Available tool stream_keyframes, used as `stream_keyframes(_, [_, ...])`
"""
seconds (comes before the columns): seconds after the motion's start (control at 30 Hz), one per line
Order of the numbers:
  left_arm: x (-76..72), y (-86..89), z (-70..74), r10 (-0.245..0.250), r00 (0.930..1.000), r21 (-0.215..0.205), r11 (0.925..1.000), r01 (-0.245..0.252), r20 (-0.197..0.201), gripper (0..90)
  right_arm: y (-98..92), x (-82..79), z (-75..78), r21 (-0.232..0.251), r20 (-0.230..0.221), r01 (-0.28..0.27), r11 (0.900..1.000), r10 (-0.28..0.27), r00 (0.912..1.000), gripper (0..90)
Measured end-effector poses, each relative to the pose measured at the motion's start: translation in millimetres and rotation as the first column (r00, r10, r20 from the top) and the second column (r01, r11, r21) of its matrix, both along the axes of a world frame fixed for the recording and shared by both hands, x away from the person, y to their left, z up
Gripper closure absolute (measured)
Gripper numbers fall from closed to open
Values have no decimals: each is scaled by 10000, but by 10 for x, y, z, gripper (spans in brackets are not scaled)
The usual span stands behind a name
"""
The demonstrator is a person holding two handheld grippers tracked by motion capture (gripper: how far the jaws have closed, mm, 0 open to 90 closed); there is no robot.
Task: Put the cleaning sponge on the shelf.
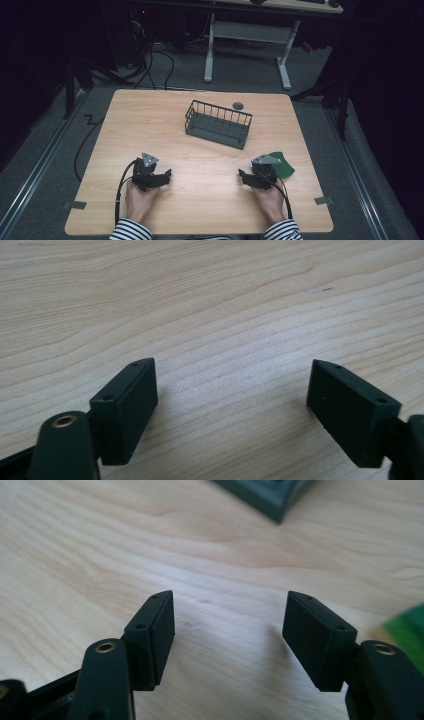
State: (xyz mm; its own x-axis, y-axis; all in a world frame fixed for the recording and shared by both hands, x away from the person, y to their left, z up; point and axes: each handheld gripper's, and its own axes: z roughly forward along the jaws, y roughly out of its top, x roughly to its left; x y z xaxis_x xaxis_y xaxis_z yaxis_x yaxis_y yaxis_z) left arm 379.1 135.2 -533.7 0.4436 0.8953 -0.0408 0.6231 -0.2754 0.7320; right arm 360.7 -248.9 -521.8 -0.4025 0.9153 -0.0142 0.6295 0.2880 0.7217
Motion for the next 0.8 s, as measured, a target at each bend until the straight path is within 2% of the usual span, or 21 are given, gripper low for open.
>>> stream_keyframes(0.03, [-3, -9, 18, -10, 10000, -29, 10000, 10, 59, 229, -26, -8, 39, 201, 66, 43, 9998, -44, 10000, 376])
stream_keyframes(0.13, [16, -44, 117, -206, 9996, -163, 9996, 209, 196, 240, -57, -24, 130, 326, 196, 47, 9995, -54, 9998, 385])
stream_keyframes(0.17, [63, -61, 211, -284, 9994, -377, 9989, 292, 199, 244, -91, -30, 212, 483, 341, -106, 9988, 90, 9994, 402])
stream_keyframes(0.2, [63, -61, 211, -284, 9994, -377, 9989, 292, 199, 246, -91, -30, 212, 483, 341, -106, 9988, 90, 9994, 402])
stream_keyframes(0.23, [87, -70, 260, -275, 9993, -513, 9983, 288, 255, 251, -126, -25, 289, 618, 442, -183, 9979, 156, 9989, 422])
stream_keyframes(0.3, [135, -93, 354, -339, 9989, -617, 9974, 359, 337, 255, -146, -24, 327, 777, 478, -218, 9967, 181, 9987, 435])
stream_keyframes(0.33, [165, -108, 394, -404, 9984, -588, 9974, 427, 388, 256, -189, -26, 391, 1143, 577, -257, 9931, 192, 9982, 447])
stream_keyframes(0.37, [227, -135, 457, -461, 9980, -667, 9966, 489, 441, 255, -208, -20, 415, 1287, 593, -318, 9912, 243, 9979, 470])
stream_keyframes(0.43, [265, -145, 483, -499, 9979, -741, 9958, 528, 414, 262, -228, -13, 438, 1459, 529, -346, 9887, 271, 9982, 477])
stream_keyframes(0.5, [341, -172, 527, -570, 9975, -866, 9944, 605, 416, 261, -272, 11, 476, 1895, 384, -436, 9809, 369, 9986, 492])
stream_keyframes(0.53, [424, -215, 562, -698, 9965, -843, 9937, 734, 460, 263, -313, 26, 516, 2138, 385, -397, 9761, 322, 9987, 498])
stream_keyframes(0.6, [514, -262, 591, -781, 9962, -837, 9932, 812, 396, 266, -338, 48, 560, 2243, 399, -367, 9738, 284, 9988, 498])
stream_keyframes(0.63, [514, -262, 591, -781, 9962, -837, 9932, 812, 396, 269, -350, 63, 586, 2289, 401, -324, 9729, 238, 9989, 497])
stream_keyframes(0.67, [596, -293, 607, -851, 9962, -1073, 9905, 866, 184, 276, -359, 76, 615, 2272, 472, -279, 9734, 176, 9987, 497])
stream_keyframes(0.7, [634, -311, 608, -887, 9960, -1099, 9899, 891, 92, 276, -369, 94, 646, 2190, 504, -282, 9753, 176, 9986, 497])
stream_keyframes(0.77, [658, -323, 605, -913, 9957, -1075, 9899, 923, 143, 293, -385, 155, 697, 1657, 471, -388, 9854, 314, 9984, 498])
stream_keyframes(0.8, [711, -348, 605, -948, 9955, -839, 9920, 946, 19, 288, -398, 189, 722, 1337, 385, -376, 9903, 327, 9987, 498])
